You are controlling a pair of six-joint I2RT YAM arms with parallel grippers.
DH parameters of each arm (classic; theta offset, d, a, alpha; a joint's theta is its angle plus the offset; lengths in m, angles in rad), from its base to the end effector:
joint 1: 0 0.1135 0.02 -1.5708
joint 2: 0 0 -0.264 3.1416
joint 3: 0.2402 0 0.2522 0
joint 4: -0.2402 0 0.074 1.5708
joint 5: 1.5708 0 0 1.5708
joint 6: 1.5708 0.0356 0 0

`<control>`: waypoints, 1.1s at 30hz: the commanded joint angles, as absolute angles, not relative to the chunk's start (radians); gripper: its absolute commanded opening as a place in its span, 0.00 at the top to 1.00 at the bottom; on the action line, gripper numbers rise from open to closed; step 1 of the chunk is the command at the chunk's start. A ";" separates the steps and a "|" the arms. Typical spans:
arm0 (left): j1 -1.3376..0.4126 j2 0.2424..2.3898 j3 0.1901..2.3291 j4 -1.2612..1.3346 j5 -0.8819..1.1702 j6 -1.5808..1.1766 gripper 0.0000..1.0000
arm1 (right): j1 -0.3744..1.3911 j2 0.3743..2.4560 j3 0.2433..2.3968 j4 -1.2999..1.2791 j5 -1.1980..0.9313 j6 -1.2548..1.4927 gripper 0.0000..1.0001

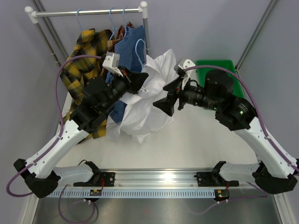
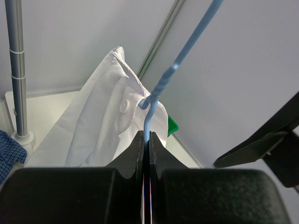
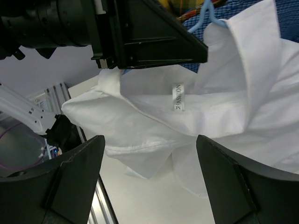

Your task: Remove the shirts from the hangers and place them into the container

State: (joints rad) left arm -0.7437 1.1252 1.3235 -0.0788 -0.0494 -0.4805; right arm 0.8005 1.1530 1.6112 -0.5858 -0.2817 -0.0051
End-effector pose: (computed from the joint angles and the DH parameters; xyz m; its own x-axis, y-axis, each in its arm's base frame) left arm 0.1803 -0.1634 0.4719 -0.2181 -0.4267 -0.8777 0.6082 0.6440 -0.4641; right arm 0.1415 0.1600 0.5032 -0.0841 -0.0937 -0.9920 -0.8819 0.4705 0.0303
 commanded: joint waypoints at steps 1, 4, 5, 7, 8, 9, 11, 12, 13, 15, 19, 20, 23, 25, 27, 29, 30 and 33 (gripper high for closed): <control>-0.741 1.134 1.387 0.032 -0.054 -0.502 1.00 | 0.808 1.241 1.690 -0.627 -0.432 -0.101 0.11; -0.741 1.138 1.393 0.032 -0.046 -0.503 1.00 | 0.810 1.272 1.715 -0.601 -0.462 -0.124 0.11; -0.741 1.140 1.394 0.032 -0.045 -0.502 1.00 | 0.808 1.282 1.721 -0.589 -0.466 -0.139 0.11; -0.741 1.141 1.399 0.025 -0.044 -0.502 1.00 | 0.810 1.299 1.756 -0.594 -0.491 -0.152 0.11; -0.741 1.143 1.407 0.017 -0.044 -0.499 1.00 | 0.810 1.311 1.773 -0.616 -0.505 -0.162 0.11; -0.741 1.146 1.413 0.014 -0.046 -0.497 1.00 | 0.810 1.339 1.790 -0.630 -0.515 -0.166 0.12; -0.741 1.152 1.419 0.012 -0.048 -0.492 1.00 | 0.811 1.365 1.822 -0.653 -0.544 -0.161 0.13; -0.741 1.155 1.420 0.012 -0.046 -0.494 1.00 | 0.811 1.382 1.827 -0.653 -0.555 -0.161 0.14; -0.741 1.163 1.424 0.012 -0.045 -0.494 1.00 | 0.811 1.388 1.827 -0.649 -0.569 -0.157 0.16; -0.741 1.167 1.431 0.014 -0.043 -0.494 1.00 | 0.821 1.410 1.828 -0.644 -0.583 -0.150 0.19; -0.741 1.181 1.445 0.014 -0.043 -0.492 1.00 | 0.847 1.451 1.850 -0.649 -0.601 -0.146 0.27; -0.741 1.187 1.448 0.014 -0.038 -0.492 1.00 | 0.850 1.457 1.853 -0.650 -0.603 -0.146 0.32; -0.741 1.189 1.450 0.014 -0.037 -0.491 1.00 | 0.862 1.479 1.871 -0.652 -0.611 -0.143 0.42; -0.741 1.192 1.450 0.014 -0.043 -0.486 1.00 | 0.870 1.493 1.897 -0.669 -0.611 -0.143 0.60; -0.741 1.195 1.448 0.014 -0.055 -0.480 1.00 | 0.877 1.503 1.925 -0.689 -0.606 -0.143 0.78; -0.741 1.198 1.451 0.014 -0.078 -0.471 1.00 | 0.894 1.505 1.933 -0.710 -0.603 -0.140 0.87; -0.741 1.204 1.453 0.015 -0.089 -0.463 1.00 | 0.902 1.503 1.931 -0.713 -0.601 -0.137 0.94; -0.741 1.216 1.462 0.021 -0.155 -0.453 1.00 | 0.933 1.502 1.915 -0.719 -0.604 -0.129 0.98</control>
